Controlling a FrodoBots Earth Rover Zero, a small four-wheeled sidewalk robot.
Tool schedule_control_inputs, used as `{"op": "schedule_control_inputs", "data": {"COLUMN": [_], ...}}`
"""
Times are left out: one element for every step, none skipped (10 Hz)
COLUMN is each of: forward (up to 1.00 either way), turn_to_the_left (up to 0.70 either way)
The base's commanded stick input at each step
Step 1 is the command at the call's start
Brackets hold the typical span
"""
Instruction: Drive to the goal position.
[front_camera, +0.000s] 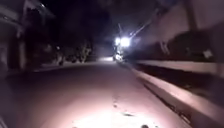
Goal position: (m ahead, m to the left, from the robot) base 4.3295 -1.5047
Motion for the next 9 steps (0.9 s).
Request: {"op": "schedule_control_inputs", "data": {"forward": [0.70, 0.70, 0.70, 0.70, 0.70, 0.70, 0.70, 0.70, 0.70], "turn_to_the_left": [0.00, 0.00, -0.01, -0.06, -0.27, 0.00, 0.00, 0.00, 0.00]}}
